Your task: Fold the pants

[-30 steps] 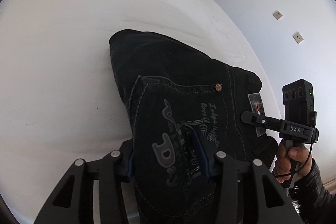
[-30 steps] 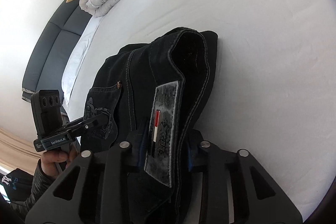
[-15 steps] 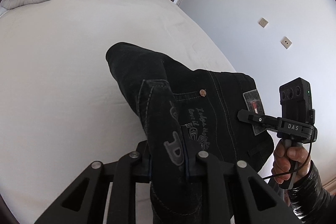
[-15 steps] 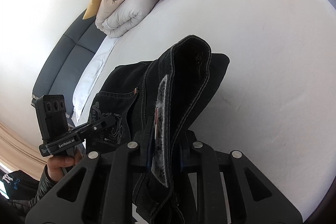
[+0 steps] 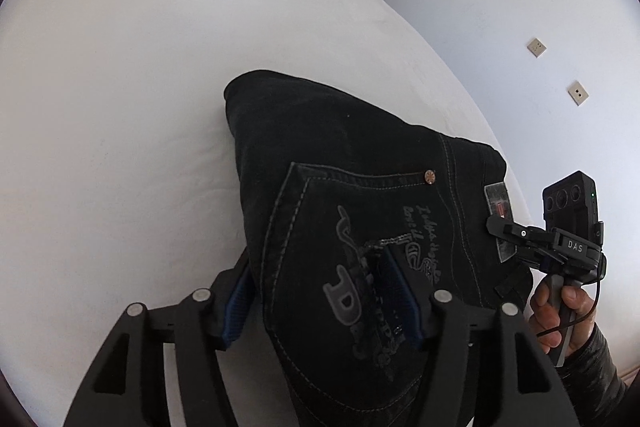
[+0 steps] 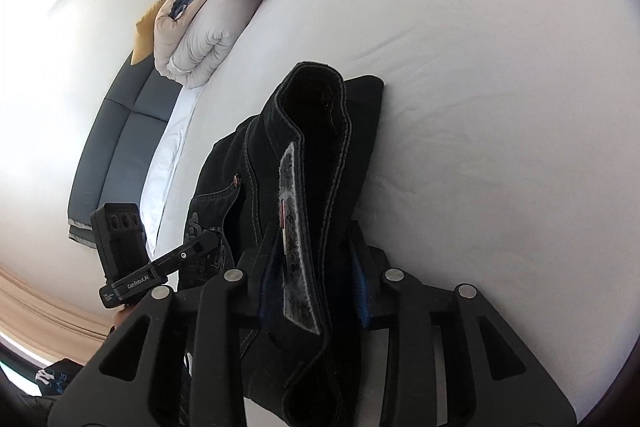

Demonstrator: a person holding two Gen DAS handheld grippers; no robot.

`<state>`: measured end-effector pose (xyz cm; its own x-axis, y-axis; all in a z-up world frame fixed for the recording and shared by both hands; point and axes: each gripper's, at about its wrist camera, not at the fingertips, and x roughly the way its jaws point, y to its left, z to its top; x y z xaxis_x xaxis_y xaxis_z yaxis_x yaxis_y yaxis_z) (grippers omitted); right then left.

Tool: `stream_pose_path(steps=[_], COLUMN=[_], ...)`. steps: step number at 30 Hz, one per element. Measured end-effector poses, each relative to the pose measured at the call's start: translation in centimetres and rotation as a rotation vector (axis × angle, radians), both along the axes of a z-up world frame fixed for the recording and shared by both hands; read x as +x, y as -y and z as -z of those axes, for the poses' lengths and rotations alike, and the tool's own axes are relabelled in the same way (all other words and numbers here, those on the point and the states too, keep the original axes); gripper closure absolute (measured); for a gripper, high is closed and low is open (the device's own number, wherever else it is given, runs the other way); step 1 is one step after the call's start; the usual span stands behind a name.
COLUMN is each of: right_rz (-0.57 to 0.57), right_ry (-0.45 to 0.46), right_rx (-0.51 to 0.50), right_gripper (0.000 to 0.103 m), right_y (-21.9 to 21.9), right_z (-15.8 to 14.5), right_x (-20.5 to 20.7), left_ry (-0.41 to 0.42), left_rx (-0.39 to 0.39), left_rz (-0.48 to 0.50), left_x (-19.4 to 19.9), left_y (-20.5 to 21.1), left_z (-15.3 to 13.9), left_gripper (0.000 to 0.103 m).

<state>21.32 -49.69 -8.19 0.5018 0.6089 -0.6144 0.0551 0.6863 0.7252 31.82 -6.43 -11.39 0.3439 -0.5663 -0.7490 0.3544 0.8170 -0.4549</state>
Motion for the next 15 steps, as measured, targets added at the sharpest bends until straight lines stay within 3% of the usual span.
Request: stream_pose_path(steps=[2, 6, 8, 10, 12, 15], right_rz=[0.047, 0.122, 0.151, 0.181, 0.209, 0.272], right_ry=[0.020, 0.080, 0.138, 0.226, 0.330, 0.479], right_rx=[-0.032, -0.134, -0.216, -0.308, -0.400, -0.498], right_gripper=[0.059, 0.058, 0.058, 0.058, 0.054, 0.032], right_y=[0.8, 1.5, 1.0, 0.4, -1.0, -2.9], right_z=[-0.9, -3.6, -6.1, -9.1, -12.3, -16.9], right_x=[-0.9, -4.1, -6.5, -9.7, -12.3, -16.5], left_ry=[0.029, 0.177, 0.311, 0.473, 0.654, 0.795], left_rx=[0.031, 0.083, 0.155, 0.196, 0.229, 0.317], left_rz=[-0.020, -0.062, -0.113, -0.171, -0.229, -0.294], left_x=[-0.7, -3.4, -6.0, -8.9, -12.5, -15.4], left_y=[-0.1, -0.3, -0.4, -0.6, -0.9, 0.0], left_z=[-0.7, -4.0, -6.8, -9.8, -12.7, -16.0], left_gripper=[0.039, 0.036, 0.022, 0.000, 0.000, 0.000])
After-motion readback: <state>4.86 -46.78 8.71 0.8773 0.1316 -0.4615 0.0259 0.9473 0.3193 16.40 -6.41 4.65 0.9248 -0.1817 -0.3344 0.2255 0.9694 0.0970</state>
